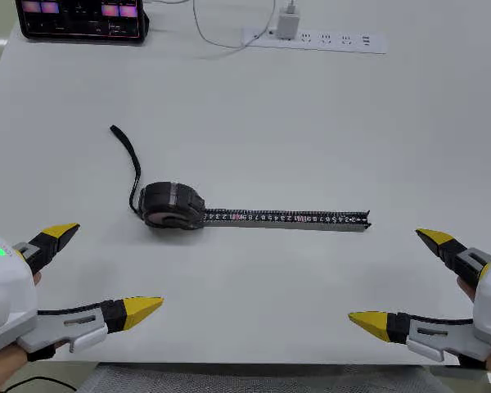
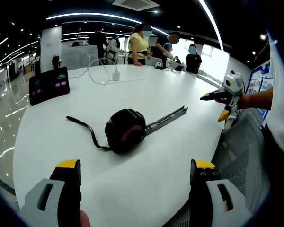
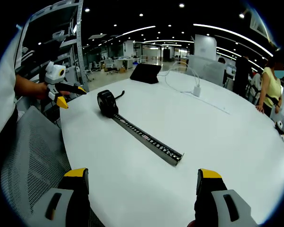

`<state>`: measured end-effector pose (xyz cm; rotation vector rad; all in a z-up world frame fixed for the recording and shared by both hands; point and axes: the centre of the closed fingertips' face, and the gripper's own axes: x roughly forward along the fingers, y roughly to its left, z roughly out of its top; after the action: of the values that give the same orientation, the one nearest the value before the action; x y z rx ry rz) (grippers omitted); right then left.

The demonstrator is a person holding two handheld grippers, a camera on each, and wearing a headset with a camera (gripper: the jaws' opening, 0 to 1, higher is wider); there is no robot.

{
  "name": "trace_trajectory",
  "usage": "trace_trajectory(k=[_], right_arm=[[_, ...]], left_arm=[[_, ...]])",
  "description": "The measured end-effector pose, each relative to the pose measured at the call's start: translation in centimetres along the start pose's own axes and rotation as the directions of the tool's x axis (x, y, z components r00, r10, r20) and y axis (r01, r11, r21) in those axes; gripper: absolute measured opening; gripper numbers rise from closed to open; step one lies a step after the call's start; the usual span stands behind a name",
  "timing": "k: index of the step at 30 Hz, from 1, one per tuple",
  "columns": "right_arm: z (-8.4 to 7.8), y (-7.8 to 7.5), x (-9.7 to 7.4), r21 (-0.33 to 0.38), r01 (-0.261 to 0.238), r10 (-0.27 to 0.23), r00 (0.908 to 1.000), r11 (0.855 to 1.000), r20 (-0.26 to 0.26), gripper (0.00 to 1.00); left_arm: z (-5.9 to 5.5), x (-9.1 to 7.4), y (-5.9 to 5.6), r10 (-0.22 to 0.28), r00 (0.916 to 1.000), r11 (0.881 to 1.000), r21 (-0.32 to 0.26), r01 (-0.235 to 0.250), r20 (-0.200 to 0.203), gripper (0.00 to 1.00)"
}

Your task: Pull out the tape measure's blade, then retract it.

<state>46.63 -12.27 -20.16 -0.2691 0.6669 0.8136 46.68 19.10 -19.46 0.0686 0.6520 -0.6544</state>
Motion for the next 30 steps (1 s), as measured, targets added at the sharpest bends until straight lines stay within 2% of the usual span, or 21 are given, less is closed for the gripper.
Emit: trace_trajectory(k=[13,20,30], right_arm=[[0.7,-0.4,0.8,-0.021,-0.017,0.017,0.9999,1.0,-0.001,0.92],[0.5,-0.9,1.0,-0.042,-0.032,0.031,0.9992,0.999,-0.024,0.89],[0.8,-2.1,1.3,-0.064,-0.044,0.042,0.9984,0.997,-0.039,0.87]], left_arm=[[0.5,1.1,-0.3,0.002,1.0,1.0,-0.017,-0.003,-0.008,0.94],[0.7,2.2,-0.4,0.005,0.9998,1.0,-0.028,-0.006,-0.019,0.93],[1.7,3.5,-0.8,-0.006,0.9999,1.0,-0.028,0.005,-0.014,0.93]])
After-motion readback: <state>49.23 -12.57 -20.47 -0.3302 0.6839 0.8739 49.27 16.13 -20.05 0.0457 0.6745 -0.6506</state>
